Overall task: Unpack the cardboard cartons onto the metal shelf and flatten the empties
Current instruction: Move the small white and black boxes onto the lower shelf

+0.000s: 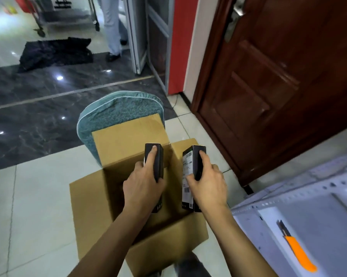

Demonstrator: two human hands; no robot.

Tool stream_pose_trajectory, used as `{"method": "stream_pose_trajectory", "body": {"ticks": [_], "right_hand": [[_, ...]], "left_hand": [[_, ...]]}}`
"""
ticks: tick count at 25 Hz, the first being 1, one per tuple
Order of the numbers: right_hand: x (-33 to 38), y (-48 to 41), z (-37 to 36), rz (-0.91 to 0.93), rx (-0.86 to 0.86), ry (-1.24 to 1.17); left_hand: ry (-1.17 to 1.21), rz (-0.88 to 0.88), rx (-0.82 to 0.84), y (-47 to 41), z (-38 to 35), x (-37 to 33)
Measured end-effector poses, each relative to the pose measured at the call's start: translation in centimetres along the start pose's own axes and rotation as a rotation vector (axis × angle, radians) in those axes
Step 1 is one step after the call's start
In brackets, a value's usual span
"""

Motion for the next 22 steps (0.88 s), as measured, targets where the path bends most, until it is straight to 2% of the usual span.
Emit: {"method": "stream_pose_trajectory", "body": {"ticks": [11,22], "right_hand": [[-4.3,7.1,8.0,-0.188,-0.28,-0.102],[-14.5,16.2,15.4,-0.441,-0.532,-0.125]], "left_hand": [[0.007,-0.307,0.077,3.4,1.4,-7.9],[0.019,-0.617,0.214,10.6,-3.1,-18.8]]}}
Point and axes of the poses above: each hand's wrist, its own y-axis away from the middle knuckle, its own z-axis out of the back of the hand, x = y × z, the point moved 10 cm from there along -y, towards the middle knuckle, and after that the axes turned 2 degrees about -y, right-handed, at the moved point
